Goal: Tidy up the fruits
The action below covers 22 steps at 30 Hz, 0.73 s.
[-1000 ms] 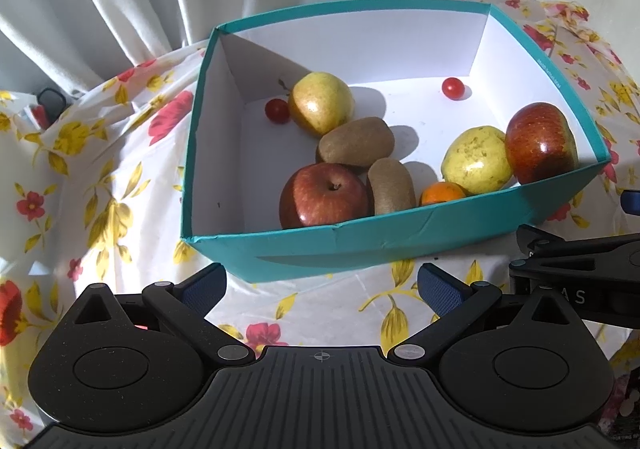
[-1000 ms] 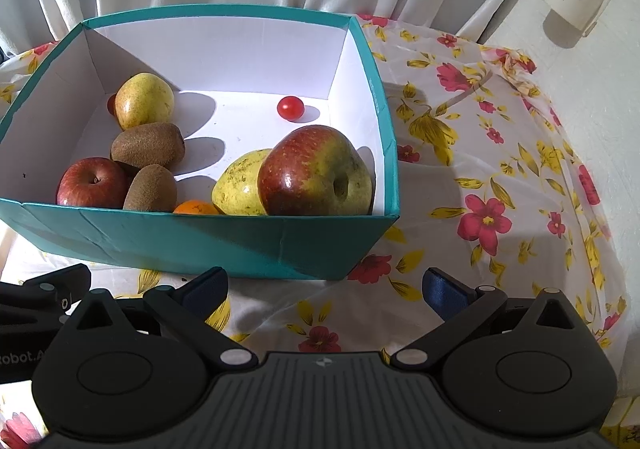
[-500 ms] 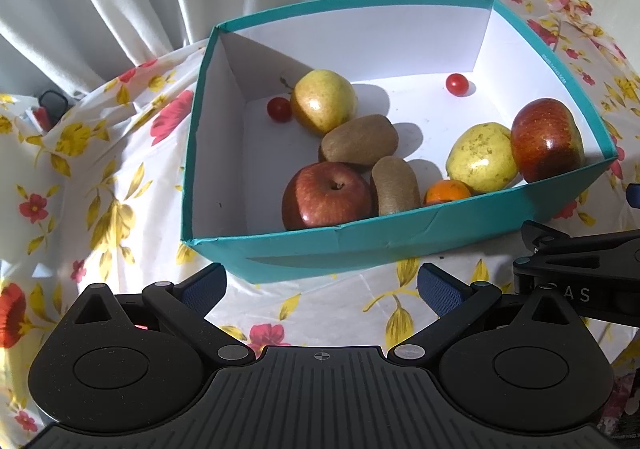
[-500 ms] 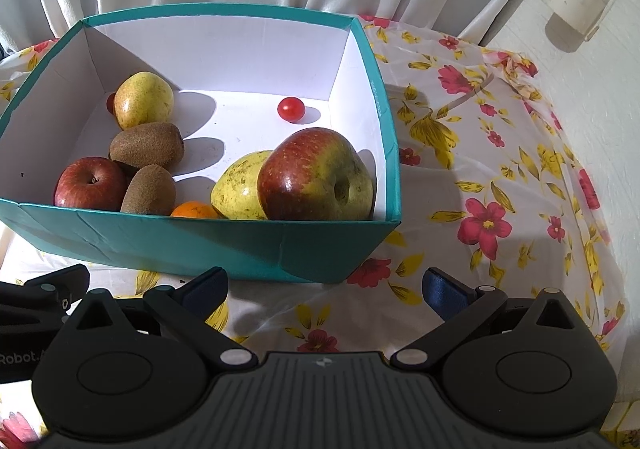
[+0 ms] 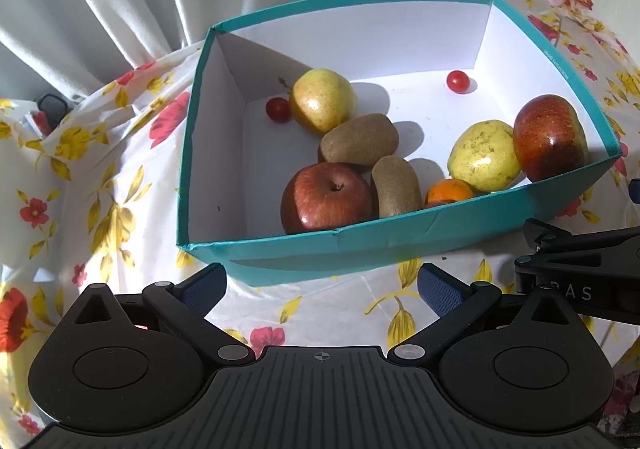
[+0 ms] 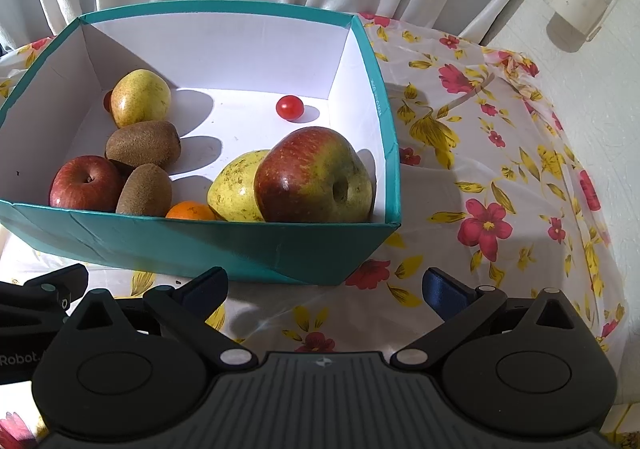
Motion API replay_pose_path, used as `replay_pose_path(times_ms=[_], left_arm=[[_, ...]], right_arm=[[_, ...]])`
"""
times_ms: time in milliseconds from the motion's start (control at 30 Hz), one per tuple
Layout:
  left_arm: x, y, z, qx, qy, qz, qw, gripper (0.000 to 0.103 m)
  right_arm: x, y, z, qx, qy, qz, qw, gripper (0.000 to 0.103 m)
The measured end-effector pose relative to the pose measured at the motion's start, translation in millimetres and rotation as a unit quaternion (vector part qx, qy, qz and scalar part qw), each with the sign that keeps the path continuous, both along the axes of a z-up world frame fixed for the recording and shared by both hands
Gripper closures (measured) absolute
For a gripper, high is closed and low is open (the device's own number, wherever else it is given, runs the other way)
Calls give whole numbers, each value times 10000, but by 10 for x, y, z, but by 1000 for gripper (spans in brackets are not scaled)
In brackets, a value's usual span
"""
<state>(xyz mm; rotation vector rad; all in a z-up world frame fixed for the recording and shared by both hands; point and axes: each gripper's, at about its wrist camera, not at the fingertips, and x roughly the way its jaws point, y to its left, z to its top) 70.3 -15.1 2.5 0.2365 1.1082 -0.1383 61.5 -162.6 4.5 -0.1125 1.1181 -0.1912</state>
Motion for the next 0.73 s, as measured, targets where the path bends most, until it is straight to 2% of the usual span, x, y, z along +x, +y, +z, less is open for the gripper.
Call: replay_pose_path(times_ms=[733], left_arm=[[43,-1,-28,110,28,-14,9999,0]], right_arm=[[49,23,-11,-52,5,24,10000,0]])
